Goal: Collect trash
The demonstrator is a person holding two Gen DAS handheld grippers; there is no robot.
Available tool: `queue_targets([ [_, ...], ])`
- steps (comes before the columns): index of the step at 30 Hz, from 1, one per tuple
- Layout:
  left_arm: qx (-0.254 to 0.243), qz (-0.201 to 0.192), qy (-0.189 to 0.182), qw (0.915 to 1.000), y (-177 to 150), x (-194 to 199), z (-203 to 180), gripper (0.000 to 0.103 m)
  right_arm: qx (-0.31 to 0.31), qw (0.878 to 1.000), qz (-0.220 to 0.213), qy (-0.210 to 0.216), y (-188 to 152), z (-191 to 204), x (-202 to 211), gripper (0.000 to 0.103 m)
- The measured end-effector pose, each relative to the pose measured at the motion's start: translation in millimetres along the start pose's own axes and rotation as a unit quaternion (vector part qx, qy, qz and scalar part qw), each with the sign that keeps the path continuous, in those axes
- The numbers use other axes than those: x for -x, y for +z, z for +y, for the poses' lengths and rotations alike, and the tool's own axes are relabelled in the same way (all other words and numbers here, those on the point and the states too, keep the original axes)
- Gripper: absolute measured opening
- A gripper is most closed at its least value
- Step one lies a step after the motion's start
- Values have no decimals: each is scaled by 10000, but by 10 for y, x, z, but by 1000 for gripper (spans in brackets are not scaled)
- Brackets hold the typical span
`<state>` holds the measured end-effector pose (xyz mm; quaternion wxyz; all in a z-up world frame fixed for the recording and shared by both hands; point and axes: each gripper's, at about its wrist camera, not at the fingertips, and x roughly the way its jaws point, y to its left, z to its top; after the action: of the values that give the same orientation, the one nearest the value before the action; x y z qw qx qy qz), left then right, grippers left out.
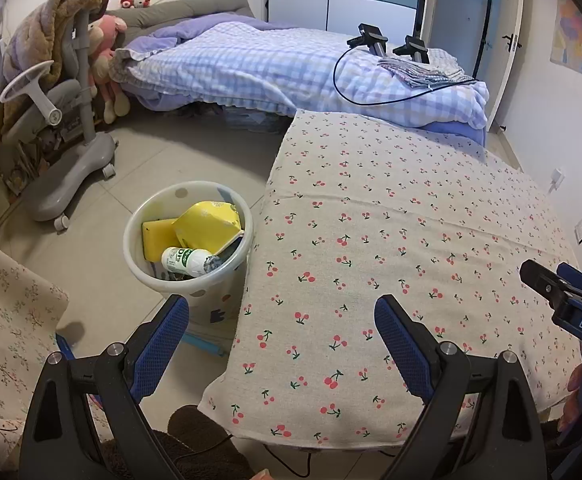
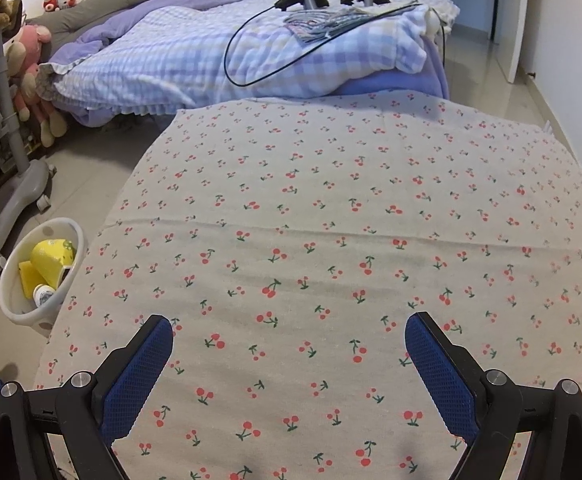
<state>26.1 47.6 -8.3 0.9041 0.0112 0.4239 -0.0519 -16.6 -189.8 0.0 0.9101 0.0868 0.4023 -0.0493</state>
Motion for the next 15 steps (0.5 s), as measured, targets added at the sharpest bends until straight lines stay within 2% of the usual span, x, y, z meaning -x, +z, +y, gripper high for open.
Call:
queue_targets([
  [15, 24, -18, -2, 10000, 7, 1, 21, 95, -11, 10000, 23, 27, 16, 42, -12, 97],
])
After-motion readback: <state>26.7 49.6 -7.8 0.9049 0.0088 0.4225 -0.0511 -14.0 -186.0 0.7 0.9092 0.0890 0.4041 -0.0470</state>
